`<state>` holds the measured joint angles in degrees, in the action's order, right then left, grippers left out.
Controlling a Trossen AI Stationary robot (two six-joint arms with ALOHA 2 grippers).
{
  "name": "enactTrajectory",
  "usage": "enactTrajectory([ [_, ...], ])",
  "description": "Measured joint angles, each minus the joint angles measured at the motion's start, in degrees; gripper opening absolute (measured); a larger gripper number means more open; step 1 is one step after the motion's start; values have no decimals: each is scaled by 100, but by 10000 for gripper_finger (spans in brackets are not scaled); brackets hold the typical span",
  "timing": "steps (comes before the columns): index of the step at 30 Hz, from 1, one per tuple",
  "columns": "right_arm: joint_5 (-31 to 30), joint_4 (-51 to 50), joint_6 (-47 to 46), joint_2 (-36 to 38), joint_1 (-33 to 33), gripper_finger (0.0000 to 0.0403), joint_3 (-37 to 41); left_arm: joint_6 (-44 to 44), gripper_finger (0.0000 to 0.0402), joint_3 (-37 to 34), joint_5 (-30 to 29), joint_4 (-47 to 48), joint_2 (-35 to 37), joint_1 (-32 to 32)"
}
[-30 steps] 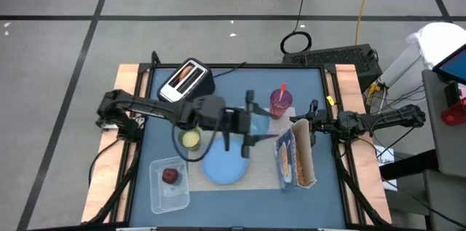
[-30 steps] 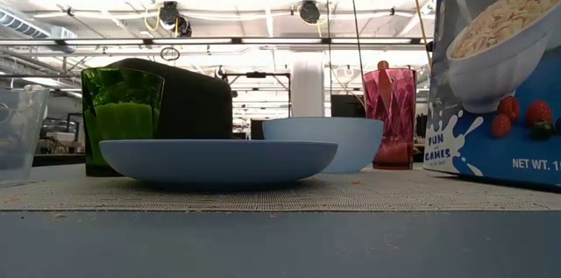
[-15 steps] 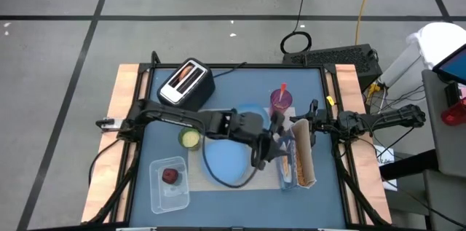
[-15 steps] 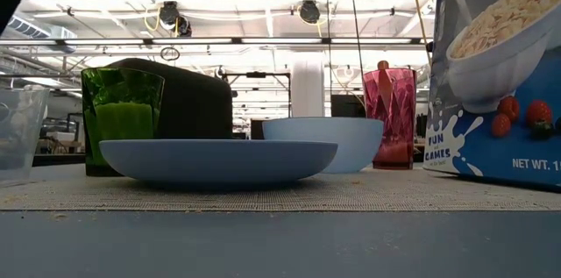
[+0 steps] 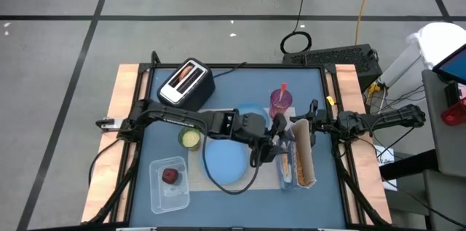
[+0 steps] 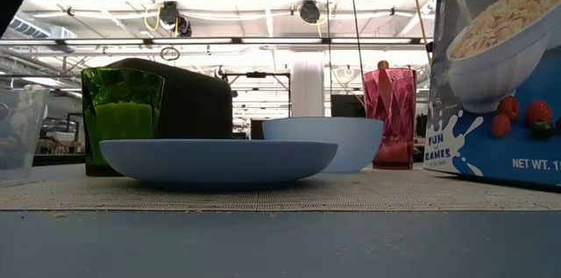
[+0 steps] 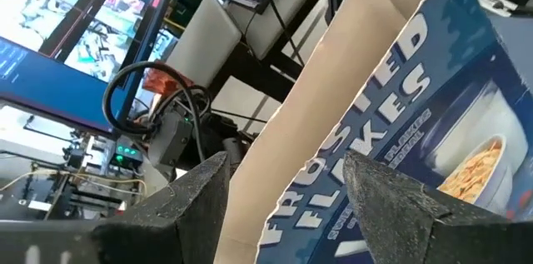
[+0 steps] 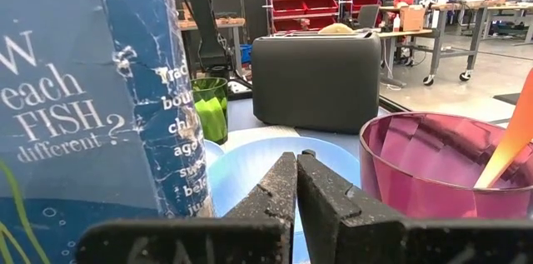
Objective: Arrange a breakfast setting
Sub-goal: Pour the cereal into the light blue bowl
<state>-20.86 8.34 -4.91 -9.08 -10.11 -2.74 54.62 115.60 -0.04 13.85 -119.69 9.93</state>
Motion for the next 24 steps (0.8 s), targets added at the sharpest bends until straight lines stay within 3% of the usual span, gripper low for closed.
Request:
enactTrajectory([
  [8,1,2,1,1,0,9,-2,642,241,-8,-7,-109,-208,-102],
  [24,2,-2,1,0,0,9,-1,873,241,-1,-158,102,-449,-177],
])
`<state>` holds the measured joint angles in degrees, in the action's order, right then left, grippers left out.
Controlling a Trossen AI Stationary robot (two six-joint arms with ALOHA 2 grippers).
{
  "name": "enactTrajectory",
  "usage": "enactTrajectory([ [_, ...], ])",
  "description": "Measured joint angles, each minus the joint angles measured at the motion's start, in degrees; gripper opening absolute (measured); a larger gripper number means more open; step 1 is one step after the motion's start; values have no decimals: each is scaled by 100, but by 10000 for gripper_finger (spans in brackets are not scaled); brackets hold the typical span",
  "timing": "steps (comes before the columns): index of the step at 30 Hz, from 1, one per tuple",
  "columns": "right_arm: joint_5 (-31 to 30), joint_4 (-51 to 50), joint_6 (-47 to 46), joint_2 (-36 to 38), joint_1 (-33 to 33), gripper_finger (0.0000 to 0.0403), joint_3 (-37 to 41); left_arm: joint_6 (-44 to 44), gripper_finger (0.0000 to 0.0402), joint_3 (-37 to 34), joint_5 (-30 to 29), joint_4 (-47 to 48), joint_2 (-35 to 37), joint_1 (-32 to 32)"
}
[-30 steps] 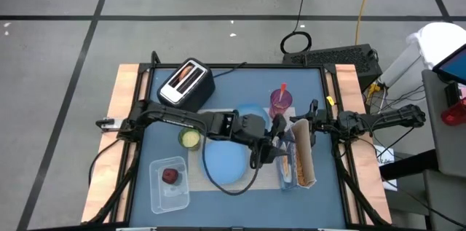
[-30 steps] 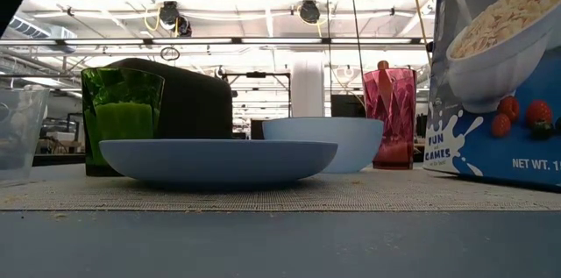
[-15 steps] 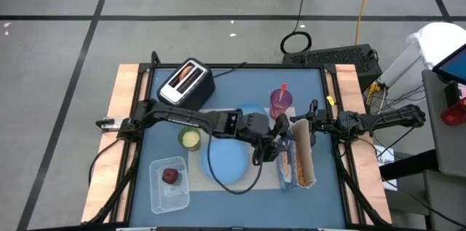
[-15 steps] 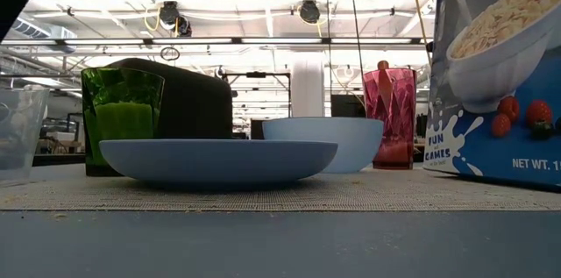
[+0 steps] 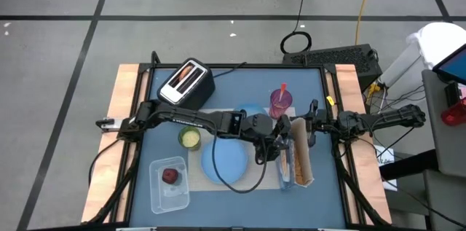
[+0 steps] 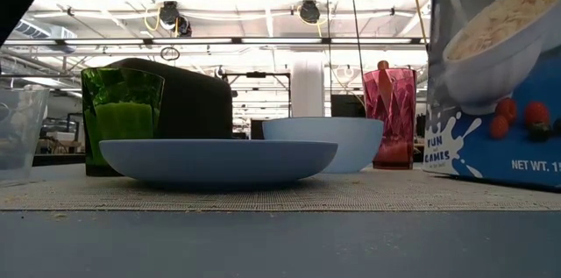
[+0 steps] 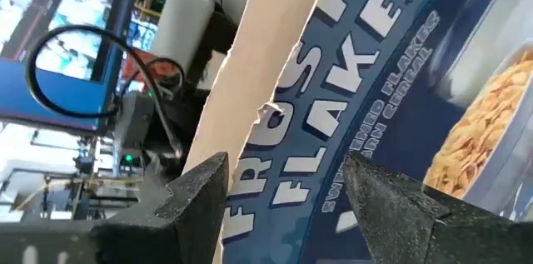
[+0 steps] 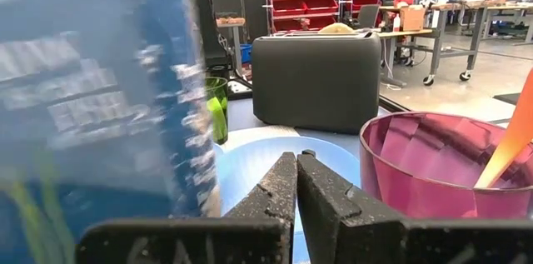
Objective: Arrange a breakfast setting
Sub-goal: Pour the cereal into the light blue bowl
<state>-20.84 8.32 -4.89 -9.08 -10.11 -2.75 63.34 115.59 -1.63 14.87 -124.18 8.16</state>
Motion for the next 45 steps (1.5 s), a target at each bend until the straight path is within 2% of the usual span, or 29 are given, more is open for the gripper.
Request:
enactTrajectory([
  [7,-2,4,0,1,0,9,-1,-4,241,-9,-655,592,1,175],
  [10,0,4,0,2,0,9,-1,-34,227,-9,-947,736,17,314],
  [20,0,4,-1,2,0,9,-1,-46,112,-9,-2031,1075,17,716],
  [29,0,26,-1,2,0,9,-1,-56,12,-11,-2430,1088,17,897],
  [39,2,52,-41,2,0,10,-1,-572,5,226,-2530,1351,7,922],
  [45,0,69,-41,1,0,51,-15,-1099,4,691,-2551,1989,7,914],
])
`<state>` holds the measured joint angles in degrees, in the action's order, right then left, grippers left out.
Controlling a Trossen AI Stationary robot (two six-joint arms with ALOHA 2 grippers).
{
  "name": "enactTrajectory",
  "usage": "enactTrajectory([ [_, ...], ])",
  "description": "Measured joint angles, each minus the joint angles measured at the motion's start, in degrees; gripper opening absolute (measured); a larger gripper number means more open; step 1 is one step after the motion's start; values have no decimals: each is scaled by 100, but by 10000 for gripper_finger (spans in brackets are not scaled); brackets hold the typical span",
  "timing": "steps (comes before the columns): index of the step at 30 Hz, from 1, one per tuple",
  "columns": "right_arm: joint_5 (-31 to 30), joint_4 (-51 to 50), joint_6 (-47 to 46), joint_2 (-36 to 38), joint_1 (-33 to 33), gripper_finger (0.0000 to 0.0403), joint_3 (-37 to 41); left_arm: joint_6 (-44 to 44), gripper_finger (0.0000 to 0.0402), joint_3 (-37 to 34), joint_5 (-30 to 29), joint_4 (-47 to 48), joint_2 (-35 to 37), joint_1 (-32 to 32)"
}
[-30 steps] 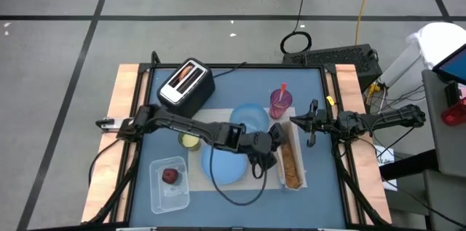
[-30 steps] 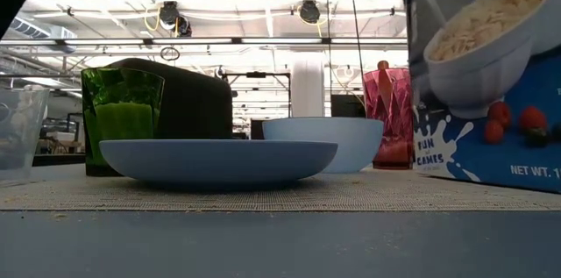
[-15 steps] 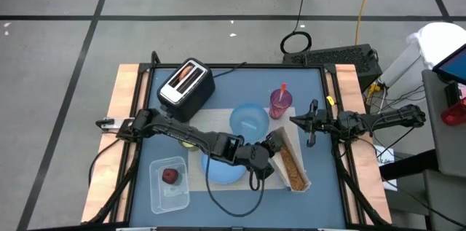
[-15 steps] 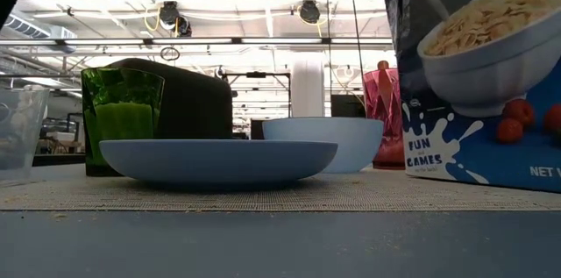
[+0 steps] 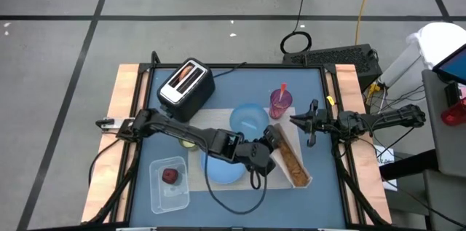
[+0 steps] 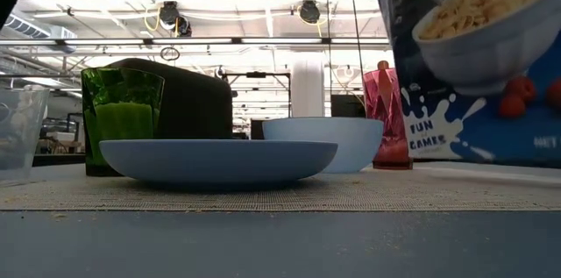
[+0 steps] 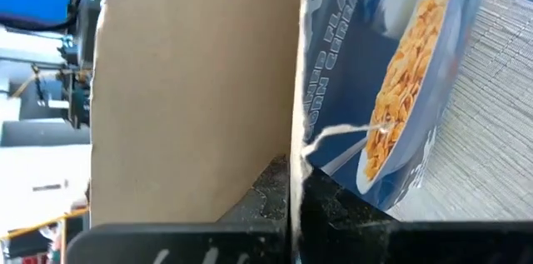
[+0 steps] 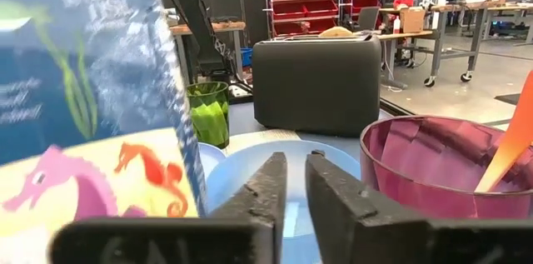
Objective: Arrange a breakfast setting
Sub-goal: Pour the cereal into the light blue bowl
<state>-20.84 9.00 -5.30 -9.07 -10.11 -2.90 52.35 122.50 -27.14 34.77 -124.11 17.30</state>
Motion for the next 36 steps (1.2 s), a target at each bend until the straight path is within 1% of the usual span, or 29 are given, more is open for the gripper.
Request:
enactTrajectory([
  [3,-1,1,0,1,0,90,-28,-270,4,162,-10,258,2,0],
  [12,-8,6,-3,1,0,222,-162,-1010,4,914,7,1289,9,2],
  [15,-9,6,18,1,0,255,-221,-1162,3,1130,3,1489,9,1],
  [18,-22,-10,142,1,0,279,-260,-1316,3,1254,-13,1678,30,-2],
  [21,-30,-18,308,4,0,294,-311,-1433,3,1248,26,1873,131,-2],
  [24,-33,-40,458,10,0,301,-321,-1582,3,1249,7,1985,283,-7],
  [31,-226,-356,602,10,0,302,-321,-1859,3,1250,12,1951,692,-67],
  [36,-160,-461,599,8,0,302,-321,-2054,3,1250,3,1948,1063,-217],
])
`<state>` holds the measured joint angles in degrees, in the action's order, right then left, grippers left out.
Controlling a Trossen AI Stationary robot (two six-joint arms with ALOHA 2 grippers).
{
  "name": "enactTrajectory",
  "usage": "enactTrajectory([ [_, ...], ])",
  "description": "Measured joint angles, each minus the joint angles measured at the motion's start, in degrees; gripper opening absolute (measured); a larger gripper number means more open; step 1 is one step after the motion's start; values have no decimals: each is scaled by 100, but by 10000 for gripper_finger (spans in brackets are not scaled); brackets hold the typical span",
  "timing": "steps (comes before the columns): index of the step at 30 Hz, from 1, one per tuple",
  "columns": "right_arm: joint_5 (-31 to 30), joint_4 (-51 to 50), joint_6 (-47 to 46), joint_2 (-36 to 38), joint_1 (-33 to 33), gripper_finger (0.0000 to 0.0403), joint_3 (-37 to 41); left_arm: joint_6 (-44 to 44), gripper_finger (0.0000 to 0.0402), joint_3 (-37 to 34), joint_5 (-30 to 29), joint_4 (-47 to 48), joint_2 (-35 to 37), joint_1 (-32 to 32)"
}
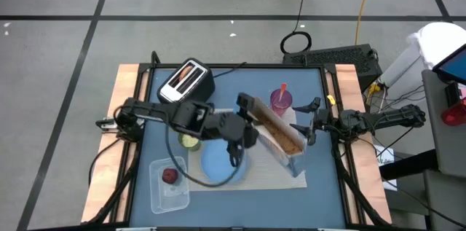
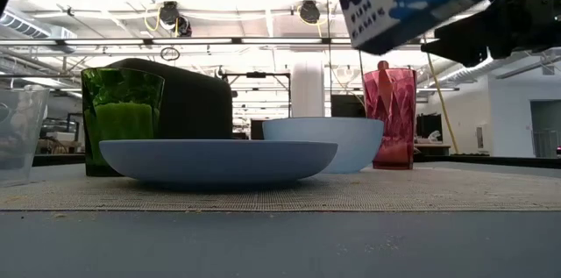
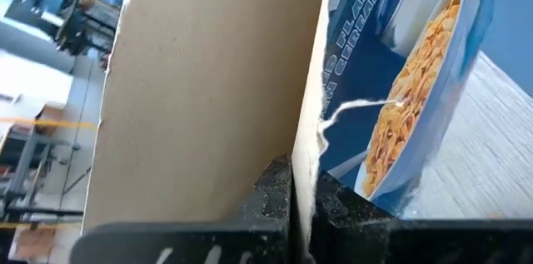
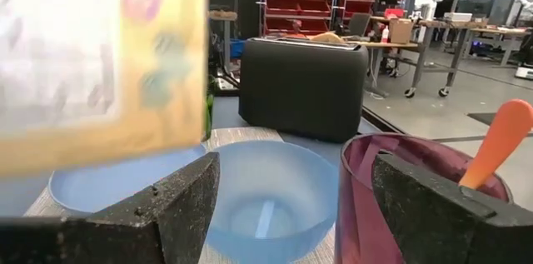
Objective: Arrange a breakfast setting
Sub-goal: Pour the cereal into the light blue bowl
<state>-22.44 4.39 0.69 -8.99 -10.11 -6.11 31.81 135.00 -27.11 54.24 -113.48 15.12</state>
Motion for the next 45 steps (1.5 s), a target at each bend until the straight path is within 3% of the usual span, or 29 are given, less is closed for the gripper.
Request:
enactTrajectory([
  [7,53,2,-353,-12,0,302,0,-379,3,0,-18,-116,385,-306],
  [13,786,720,-463,-184,-2,302,343,-653,3,0,-14,-217,500,-567],
  [15,773,1302,-466,-288,-9,302,486,-693,3,0,-7,-228,500,-638],
  [36,594,3918,423,-1729,-13,302,514,-819,3,0,24,-978,489,-879],
  [45,594,4508,608,-2024,-11,302,520,-821,3,0,26,-1152,486,-878],
])
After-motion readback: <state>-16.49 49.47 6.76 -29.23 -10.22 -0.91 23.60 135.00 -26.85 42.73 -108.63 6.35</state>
